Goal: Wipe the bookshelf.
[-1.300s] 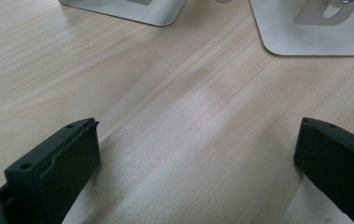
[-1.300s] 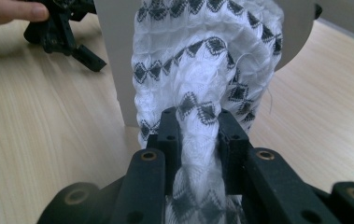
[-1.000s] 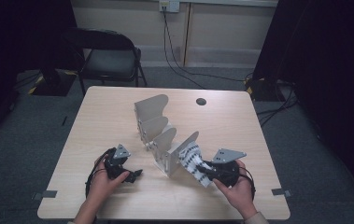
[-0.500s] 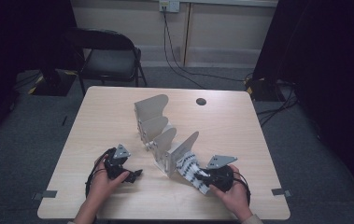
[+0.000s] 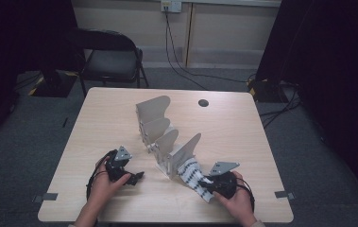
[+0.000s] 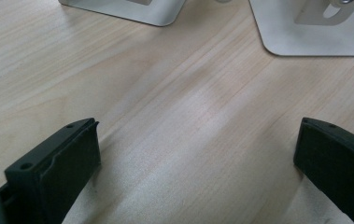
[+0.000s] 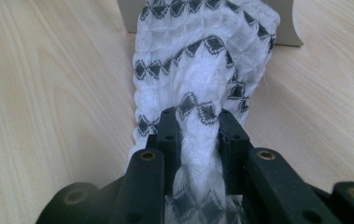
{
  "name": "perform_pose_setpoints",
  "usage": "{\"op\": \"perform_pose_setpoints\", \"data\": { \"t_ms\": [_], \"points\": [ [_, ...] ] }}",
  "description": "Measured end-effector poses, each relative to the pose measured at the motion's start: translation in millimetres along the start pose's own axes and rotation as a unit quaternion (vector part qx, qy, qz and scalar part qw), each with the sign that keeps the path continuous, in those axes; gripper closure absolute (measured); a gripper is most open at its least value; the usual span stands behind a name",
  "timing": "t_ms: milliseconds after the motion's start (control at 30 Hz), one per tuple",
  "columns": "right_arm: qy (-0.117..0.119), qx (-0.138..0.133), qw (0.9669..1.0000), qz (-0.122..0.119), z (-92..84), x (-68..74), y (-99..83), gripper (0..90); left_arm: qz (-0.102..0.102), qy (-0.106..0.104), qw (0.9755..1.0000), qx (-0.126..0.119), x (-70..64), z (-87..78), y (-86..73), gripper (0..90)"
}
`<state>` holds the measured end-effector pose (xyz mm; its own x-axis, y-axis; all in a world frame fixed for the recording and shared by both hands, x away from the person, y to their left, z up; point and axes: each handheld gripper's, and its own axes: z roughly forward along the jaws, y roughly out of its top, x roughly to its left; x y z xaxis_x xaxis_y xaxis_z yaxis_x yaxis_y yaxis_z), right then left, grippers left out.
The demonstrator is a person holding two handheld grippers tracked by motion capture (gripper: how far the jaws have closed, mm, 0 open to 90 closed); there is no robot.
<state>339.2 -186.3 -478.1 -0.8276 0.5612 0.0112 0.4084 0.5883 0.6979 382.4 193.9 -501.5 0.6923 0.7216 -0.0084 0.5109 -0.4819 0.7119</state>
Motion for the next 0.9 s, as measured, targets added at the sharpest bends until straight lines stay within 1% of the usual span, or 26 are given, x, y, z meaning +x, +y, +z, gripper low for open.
{"op": "perform_pose_setpoints", "data": {
  "t_ms": [167,200,233,300,333,367,400,433,467,500,533,600,633,700,800,900],
  "points": [
    [0.0,-0.002,1.0,-0.002,-5.9,-0.6,-1.5,74.7,0.002,0.0,1.0,0.0,0.2,-0.1,0.1,0.0],
    [-0.005,-0.011,0.9999,0.0,-12.5,-2.0,0.0,74.8,0.0,0.0,1.0,0.0,0.0,0.0,0.0,0.0],
    [-0.005,-0.011,0.9999,0.0,-12.5,-2.0,0.0,74.8,0.0,0.0,1.0,0.0,0.0,0.0,0.0,0.0],
    [-0.012,-0.029,0.9995,0.001,-25.3,-4.4,5.1,74.8,0.0,0.0,1.0,0.0,0.0,0.0,0.0,0.0],
    [-0.012,-0.029,0.9995,0.001,-25.3,-4.4,5.1,74.8,0.0,0.0,1.0,0.0,0.0,0.0,0.0,0.0],
    [-0.017,-0.047,0.9988,0.0,-35.9,-6.1,10.1,74.8,0.003,0.001,1.0,0.0,0.3,-0.1,0.1,0.0],
    [-0.017,-0.047,0.9988,0.0,-35.9,-6.1,10.1,74.8,0.003,0.001,1.0,0.0,0.3,-0.1,0.1,0.0],
    [-0.02,-0.068,0.9975,0.001,-47.8,-7.4,16.4,74.8,0.0,0.0,1.0,0.0,0.0,0.1,0.0,0.0],
    [-0.023,-0.076,0.9968,0.0,-52.3,-7.4,19.1,74.8,0.002,0.0,1.0,0.0,0.2,-0.1,0.1,0.0],
    [-0.023,-0.076,0.9968,0.0,-52.3,-7.4,19.1,74.8,0.002,0.0,1.0,0.0,0.2,-0.1,0.1,0.0],
    [-0.026,-0.096,0.995,-0.005,-64.5,-6.3,28.2,74.8,0.004,0.001,1.0,0.0,0.4,-0.1,0.2,0.0],
    [-0.029,-0.109,0.9935,-0.015,-71.9,-4.3,36.8,74.8,0.002,0.0,1.0,0.0,0.2,0.0,0.1,0.0],
    [-0.03,-0.111,0.9931,-0.019,-74.0,-3.3,40.0,74.8,0.002,0.0,1.0,0.0,0.2,0.0,0.1,0.0],
    [-0.03,-0.125,0.9914,-0.028,-78.2,-0.1,48.8,74.8,0.002,0.0,1.0,0.0,0.2,0.0,0.1,0.0],
    [-0.029,-0.136,0.9897,-0.035,-77.9,5.0,56.5,74.8,0.002,0.001,1.0,0.0,0.2,-0.1,0.1,0.0],
    [-0.022,-0.131,0.9904,-0.039,-69.5,8.2,60.1,74.8,0.002,0.0,1.0,0.0,0.2,-0.1,0.1,0.0]
  ]
}}
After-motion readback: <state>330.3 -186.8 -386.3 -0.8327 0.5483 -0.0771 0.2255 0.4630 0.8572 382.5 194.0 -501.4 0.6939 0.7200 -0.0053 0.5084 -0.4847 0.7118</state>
